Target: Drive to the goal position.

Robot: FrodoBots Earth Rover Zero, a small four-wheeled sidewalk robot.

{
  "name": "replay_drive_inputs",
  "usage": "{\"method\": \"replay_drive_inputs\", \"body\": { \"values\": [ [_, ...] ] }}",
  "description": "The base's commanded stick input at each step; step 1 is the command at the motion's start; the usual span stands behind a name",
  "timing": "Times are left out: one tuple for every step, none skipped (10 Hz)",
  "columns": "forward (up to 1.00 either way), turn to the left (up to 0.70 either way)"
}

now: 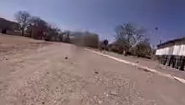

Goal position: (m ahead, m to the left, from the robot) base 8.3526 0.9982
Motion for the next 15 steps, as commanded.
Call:
{"method": "replay_drive_inputs", "body": {
  "values": [
    [1.0,0.0],
    [1.0,0.0],
    [1.0,0.0],
    [1.0,0.0],
    [1.0,0.0],
    [1.0,0.0],
    [1.0,0.0],
    [1.0,0.0],
    [1.0,-0.11],
    [1.0,-0.23],
    [1.0,-0.19],
    [1.0,-0.07],
    [1.0,0.0],
    [1.0,0.0],
    [1.0,0.0]
  ]
}}
